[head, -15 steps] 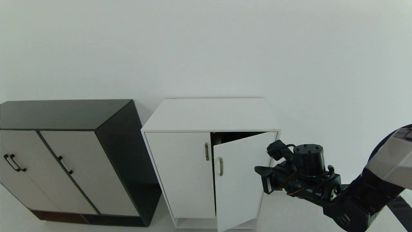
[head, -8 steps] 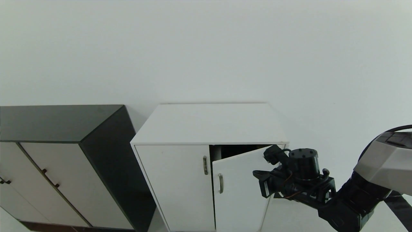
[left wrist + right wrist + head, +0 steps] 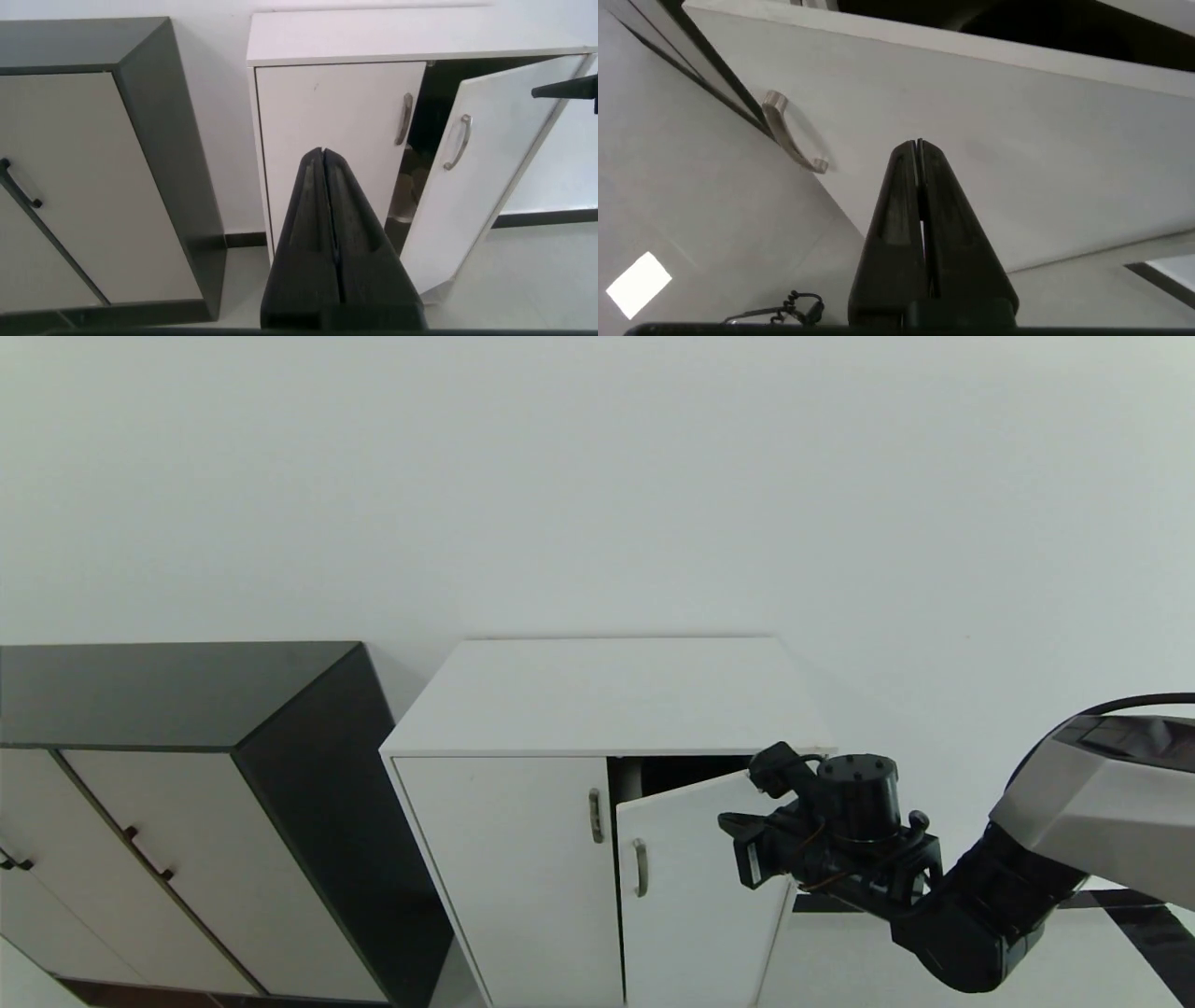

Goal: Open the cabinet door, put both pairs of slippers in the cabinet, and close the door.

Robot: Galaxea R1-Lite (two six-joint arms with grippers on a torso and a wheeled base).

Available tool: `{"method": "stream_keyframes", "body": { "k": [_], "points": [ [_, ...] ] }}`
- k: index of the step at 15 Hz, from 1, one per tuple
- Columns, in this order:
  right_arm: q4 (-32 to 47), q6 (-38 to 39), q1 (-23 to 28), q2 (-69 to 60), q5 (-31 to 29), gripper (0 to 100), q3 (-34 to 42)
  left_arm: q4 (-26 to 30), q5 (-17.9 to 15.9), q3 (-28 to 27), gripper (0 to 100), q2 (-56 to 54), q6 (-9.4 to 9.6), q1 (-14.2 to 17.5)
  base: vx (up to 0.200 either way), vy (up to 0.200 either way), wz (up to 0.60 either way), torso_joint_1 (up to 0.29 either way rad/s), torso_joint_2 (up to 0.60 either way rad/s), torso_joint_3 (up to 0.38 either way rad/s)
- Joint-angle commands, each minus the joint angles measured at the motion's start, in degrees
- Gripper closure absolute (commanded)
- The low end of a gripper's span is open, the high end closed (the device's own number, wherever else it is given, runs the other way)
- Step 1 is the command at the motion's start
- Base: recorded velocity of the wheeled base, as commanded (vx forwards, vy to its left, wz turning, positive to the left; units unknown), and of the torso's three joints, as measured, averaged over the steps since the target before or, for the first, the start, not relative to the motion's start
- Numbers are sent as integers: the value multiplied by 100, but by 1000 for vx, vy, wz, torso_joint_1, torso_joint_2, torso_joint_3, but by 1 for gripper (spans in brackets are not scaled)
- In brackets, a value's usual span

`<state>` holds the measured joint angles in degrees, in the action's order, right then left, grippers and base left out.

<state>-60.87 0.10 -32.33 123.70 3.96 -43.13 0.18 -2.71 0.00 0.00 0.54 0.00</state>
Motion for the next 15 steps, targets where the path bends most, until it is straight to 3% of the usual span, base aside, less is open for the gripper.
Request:
{"method": "stream_keyframes", "body": {
  "k": [1,15],
  "points": [
    [14,-1,-1,163,-9,100,-196,-1,7,0,100,0,-1,0,0,0,0,0,0,0],
    [216,-1,183,779,-18,100,-1154,-1,-2,0,100,0,-1,0,0,0,0,0,0,0]
  ]
}}
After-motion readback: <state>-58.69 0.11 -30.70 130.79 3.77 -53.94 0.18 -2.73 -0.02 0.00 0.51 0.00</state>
